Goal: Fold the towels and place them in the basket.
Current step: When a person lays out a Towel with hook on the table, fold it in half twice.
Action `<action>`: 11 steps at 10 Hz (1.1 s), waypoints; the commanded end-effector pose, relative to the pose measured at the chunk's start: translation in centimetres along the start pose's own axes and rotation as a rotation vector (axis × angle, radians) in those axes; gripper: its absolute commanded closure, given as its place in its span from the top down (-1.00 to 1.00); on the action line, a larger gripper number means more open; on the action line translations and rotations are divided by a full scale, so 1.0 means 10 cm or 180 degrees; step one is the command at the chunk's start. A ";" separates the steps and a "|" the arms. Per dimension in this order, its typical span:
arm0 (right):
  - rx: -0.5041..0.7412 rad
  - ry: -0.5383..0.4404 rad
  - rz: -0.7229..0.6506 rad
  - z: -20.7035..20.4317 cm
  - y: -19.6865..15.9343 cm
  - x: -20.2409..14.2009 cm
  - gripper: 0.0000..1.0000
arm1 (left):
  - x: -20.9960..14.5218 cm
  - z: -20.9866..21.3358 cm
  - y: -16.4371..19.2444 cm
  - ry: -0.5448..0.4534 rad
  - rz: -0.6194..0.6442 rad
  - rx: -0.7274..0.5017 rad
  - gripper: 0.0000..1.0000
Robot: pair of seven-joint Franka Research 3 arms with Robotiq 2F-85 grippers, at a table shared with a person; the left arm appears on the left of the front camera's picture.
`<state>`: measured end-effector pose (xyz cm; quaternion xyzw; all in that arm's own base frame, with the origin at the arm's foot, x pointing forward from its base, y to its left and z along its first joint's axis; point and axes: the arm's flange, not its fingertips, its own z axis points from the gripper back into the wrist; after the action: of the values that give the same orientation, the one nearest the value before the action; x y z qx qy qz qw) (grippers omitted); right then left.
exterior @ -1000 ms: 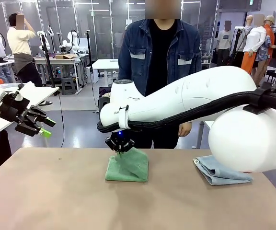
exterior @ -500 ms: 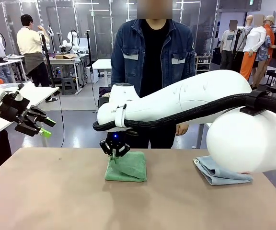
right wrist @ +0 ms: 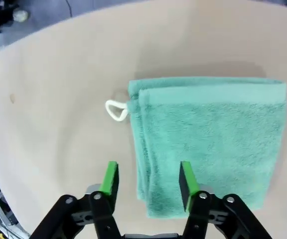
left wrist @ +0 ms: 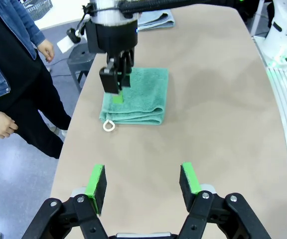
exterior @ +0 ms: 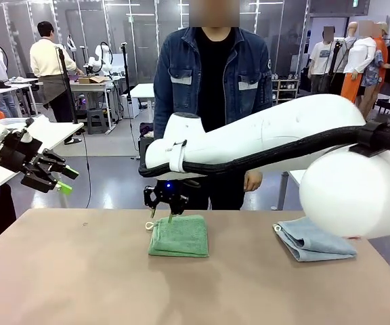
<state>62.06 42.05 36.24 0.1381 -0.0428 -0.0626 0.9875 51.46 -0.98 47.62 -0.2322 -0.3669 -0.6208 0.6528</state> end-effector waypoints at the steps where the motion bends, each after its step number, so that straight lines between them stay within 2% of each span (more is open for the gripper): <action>1: 0.0144 -0.0096 0.0095 0.28 -0.48 -0.23 0.32 | 0.02 0.02 0.01 0.0044 0.0008 0.0008 0.50; 4: 0.0292 0.0005 0.0264 0.59 -1.06 -0.46 0.32 | 0.02 0.02 0.01 0.0044 0.0008 0.0008 0.50; 6: 0.0348 -0.0026 0.0263 0.71 -1.29 -0.49 0.32 | 0.02 0.02 0.01 0.0044 0.0008 0.0008 0.50; 11: 0.0256 -0.0041 0.0184 0.77 -1.29 -0.43 0.32 | 0.02 0.02 0.01 0.0044 0.0008 0.0008 0.50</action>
<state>55.55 28.25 39.73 0.1761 -0.0556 -0.0340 0.9822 51.47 -0.96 47.63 -0.2320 -0.3669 -0.6207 0.6528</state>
